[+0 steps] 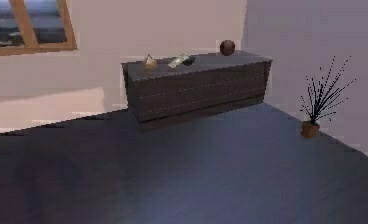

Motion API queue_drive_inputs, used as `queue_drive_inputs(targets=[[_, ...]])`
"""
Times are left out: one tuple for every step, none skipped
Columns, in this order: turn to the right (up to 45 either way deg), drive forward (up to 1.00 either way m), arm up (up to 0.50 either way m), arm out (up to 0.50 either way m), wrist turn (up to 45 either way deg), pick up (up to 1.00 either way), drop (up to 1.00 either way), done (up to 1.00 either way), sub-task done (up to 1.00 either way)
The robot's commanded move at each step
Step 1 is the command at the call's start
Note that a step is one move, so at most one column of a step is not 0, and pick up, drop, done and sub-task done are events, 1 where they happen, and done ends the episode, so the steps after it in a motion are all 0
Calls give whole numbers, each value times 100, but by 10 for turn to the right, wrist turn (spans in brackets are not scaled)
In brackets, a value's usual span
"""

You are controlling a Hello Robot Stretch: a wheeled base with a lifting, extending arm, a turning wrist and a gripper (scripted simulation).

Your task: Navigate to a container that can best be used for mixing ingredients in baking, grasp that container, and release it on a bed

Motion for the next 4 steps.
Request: queue_drive_inputs(targets=[[0, 100, 0, 0, 0, 0, 0, 0, 0], [-30, 0, 0, 0, 0, 0, 0, 0, 0], [0, 85, 0, 0, 0, 0, 0, 0, 0], [-450, 0, 0, 0, 0, 0, 0, 0, 0]])
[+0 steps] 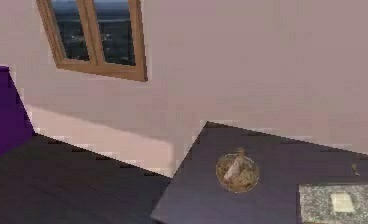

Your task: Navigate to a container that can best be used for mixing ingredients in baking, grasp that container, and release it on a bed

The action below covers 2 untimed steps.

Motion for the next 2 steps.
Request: queue_drive_inputs(targets=[[-300, 0, 0, 0, 0, 0, 0, 0, 0], [0, 0, 50, 0, 0, 0, 0, 0, 0]])
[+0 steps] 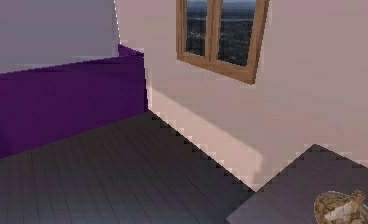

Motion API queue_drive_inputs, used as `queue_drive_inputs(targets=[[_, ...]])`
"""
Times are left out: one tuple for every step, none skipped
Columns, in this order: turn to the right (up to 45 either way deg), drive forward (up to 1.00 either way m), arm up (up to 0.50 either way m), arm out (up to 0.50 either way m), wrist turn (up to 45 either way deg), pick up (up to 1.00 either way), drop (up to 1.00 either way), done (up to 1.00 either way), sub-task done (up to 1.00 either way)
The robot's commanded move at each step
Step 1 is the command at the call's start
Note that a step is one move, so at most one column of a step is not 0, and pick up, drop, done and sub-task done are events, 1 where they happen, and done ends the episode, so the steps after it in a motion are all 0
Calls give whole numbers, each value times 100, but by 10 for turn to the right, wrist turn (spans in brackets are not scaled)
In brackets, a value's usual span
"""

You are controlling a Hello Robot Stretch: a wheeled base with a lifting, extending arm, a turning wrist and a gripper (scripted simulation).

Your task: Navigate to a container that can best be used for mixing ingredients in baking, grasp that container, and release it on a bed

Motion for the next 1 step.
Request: queue_drive_inputs(targets=[[0, 0, 38, 0, 0, 0, 0, 0, 0]])
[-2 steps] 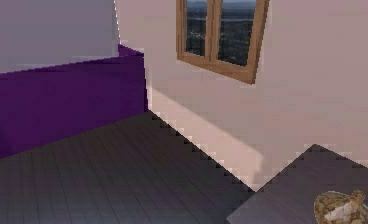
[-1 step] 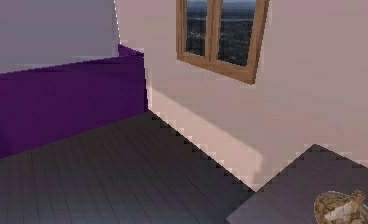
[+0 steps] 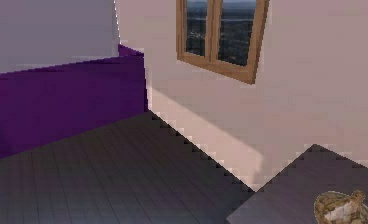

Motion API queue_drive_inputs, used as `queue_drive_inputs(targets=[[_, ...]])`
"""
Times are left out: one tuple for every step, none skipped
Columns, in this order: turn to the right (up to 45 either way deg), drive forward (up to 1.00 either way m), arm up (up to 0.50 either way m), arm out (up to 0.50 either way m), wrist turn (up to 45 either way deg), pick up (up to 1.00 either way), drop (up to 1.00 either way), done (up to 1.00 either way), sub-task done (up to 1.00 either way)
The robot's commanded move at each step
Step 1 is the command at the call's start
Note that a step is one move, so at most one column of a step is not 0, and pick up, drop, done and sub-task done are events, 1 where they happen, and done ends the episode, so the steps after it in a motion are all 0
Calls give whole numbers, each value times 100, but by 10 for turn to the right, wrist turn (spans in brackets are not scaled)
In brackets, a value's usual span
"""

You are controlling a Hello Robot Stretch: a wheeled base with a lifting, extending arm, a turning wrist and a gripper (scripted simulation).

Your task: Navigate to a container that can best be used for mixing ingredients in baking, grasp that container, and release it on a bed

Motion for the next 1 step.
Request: queue_drive_inputs(targets=[[0, 0, 0, 44, 0, 0, 0, 0, 0]])
